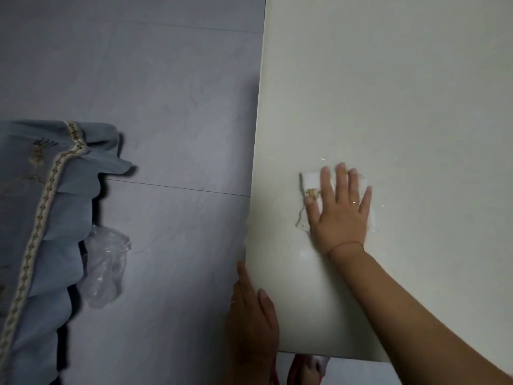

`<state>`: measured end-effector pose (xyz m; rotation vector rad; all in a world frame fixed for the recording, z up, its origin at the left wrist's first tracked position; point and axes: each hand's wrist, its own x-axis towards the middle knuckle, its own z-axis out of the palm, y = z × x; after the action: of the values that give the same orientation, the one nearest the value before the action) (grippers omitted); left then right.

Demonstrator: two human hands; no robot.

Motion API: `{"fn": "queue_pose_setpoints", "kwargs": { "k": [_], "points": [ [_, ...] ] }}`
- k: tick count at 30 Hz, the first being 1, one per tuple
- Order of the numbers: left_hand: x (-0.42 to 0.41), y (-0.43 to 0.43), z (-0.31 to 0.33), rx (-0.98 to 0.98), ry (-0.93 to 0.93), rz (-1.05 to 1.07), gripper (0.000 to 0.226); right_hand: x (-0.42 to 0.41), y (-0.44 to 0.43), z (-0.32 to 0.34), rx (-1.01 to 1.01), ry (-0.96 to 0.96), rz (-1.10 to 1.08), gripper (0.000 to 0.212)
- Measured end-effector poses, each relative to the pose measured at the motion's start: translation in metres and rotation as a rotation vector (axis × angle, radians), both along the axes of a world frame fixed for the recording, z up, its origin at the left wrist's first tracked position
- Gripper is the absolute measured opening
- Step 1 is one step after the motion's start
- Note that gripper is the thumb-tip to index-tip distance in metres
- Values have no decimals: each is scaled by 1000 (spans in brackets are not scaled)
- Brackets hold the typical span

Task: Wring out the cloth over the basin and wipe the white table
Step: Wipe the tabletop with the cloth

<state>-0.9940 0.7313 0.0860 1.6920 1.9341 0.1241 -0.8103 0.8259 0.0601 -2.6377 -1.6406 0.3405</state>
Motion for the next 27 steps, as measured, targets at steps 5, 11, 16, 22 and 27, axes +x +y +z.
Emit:
{"fn": "queue_pose_setpoints", "kwargs": {
  "k": [5, 11, 16, 22, 27],
  "points": [
    [1, 0, 3, -25, -12, -7, 58, -73, -10, 4, 6, 37, 240, 66],
    [2, 0, 4, -19, -25, -18, 60, 8, 10, 3, -17, -44, 484, 64],
    [3, -3, 2, -27, -16, -12, 61, -27, 28, 1, -8, 5, -61, 68],
    [-1, -6, -3, 85, 99, -89, 61, -25, 7, 7, 23, 26, 606, 63],
    [36, 70, -11, 206, 86, -114, 61, 35, 37, 1, -50, -21, 99, 63]
  ]
}}
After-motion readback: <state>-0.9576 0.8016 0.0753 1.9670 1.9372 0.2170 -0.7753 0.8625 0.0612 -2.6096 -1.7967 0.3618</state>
